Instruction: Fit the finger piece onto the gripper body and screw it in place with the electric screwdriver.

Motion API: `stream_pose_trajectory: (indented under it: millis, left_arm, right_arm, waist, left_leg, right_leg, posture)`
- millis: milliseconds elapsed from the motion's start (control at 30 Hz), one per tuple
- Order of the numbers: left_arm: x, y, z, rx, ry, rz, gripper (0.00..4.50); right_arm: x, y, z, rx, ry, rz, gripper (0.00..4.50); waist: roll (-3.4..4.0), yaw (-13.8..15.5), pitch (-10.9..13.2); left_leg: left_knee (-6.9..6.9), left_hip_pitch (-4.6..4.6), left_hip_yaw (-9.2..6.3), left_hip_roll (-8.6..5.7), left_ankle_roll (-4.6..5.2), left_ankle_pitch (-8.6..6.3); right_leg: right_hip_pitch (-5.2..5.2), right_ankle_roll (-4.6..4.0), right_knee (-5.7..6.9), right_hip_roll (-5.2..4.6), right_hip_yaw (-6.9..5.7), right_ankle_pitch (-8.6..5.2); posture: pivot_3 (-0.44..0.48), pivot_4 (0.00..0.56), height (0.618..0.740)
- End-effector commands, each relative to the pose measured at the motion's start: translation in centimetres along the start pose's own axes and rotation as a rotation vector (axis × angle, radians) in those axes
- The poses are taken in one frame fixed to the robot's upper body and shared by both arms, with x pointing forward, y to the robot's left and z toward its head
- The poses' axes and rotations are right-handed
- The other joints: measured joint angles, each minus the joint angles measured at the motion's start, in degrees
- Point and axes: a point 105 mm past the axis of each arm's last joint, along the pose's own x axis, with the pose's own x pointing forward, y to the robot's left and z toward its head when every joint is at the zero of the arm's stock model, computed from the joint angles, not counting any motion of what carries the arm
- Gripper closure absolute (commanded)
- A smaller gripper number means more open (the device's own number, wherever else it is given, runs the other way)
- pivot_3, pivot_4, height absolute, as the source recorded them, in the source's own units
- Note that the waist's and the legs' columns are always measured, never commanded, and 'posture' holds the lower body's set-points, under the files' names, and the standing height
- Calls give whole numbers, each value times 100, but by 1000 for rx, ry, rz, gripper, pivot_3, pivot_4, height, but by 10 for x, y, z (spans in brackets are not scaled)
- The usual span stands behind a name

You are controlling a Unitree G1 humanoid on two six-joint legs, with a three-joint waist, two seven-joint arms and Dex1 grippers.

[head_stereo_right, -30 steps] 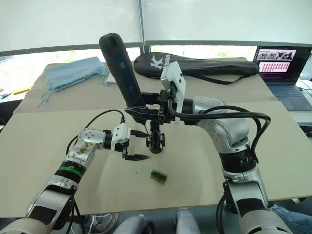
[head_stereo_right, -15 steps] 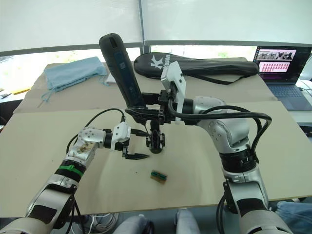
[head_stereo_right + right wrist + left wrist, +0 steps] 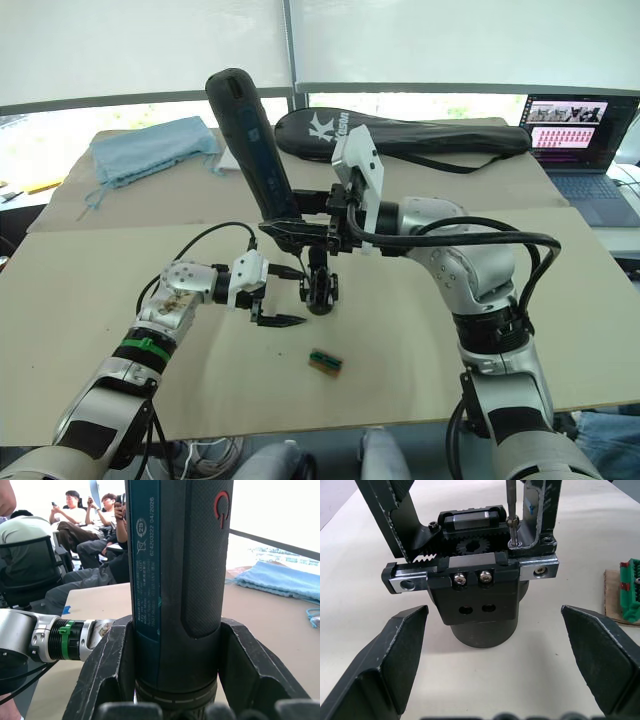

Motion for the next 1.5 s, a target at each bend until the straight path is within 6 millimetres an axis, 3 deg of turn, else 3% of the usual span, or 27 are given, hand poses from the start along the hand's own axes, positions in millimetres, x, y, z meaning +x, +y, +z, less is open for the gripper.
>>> stream_pose_trajectory:
  millis: [33, 533, 1067, 1167, 1267, 1500]
  left_arm:
    - [1, 6, 12, 42, -19, 1, 0]
    - [5, 4, 11, 25, -23, -1, 0]
    - [35, 14, -1, -39, -25, 79, 0]
    - [35, 16, -2, -41, -28, 80, 764]
    - [35, 15, -5, -23, -9, 68, 2147]
    - [36, 19, -4, -27, -20, 82, 2158]
  right_arm:
    - [-5, 4, 21, -88, -68, -2, 2621]
    - [-4, 9, 11, -92, -67, 12, 2621]
    - [-4, 13, -8, -107, -41, 39, 2621]
    - [-4, 11, -15, -96, -22, 40, 2621]
    - [-7, 7, -28, -57, 11, 46, 2621]
    - [-11, 2, -58, 32, 91, 74, 2621]
  waist:
    - [0, 0, 0]
    - [0, 4, 0]
    - [-1, 5, -1]
    - [-1, 8, -1]
    - [-3, 13, -2]
    - [-5, 14, -5]
  left_leg:
    - [0, 0, 0, 0, 0, 0]
    - [1, 0, 0, 0, 0, 0]
    - [8, 0, 1, -1, 0, 0]
    - [12, 0, 1, -2, 0, 0]
    - [21, 0, 0, -2, 0, 0]
    - [33, 30, 0, 1, 1, -1]
  right_leg:
    - [0, 0, 0, 0, 0, 0]
    - [0, 0, 0, 1, 0, 0]
    - [2, 0, 4, 2, 1, 0]
    - [3, 0, 3, 2, 0, 0]
    - [8, 0, 0, 2, -1, 0]
    - [41, 0, -5, 1, 2, 0]
  posture:
    - [0, 150, 736]
    - [0, 150, 736]
    - [0, 150, 736]
    - [0, 150, 736]
    - [0, 150, 736]
    - [0, 150, 736]
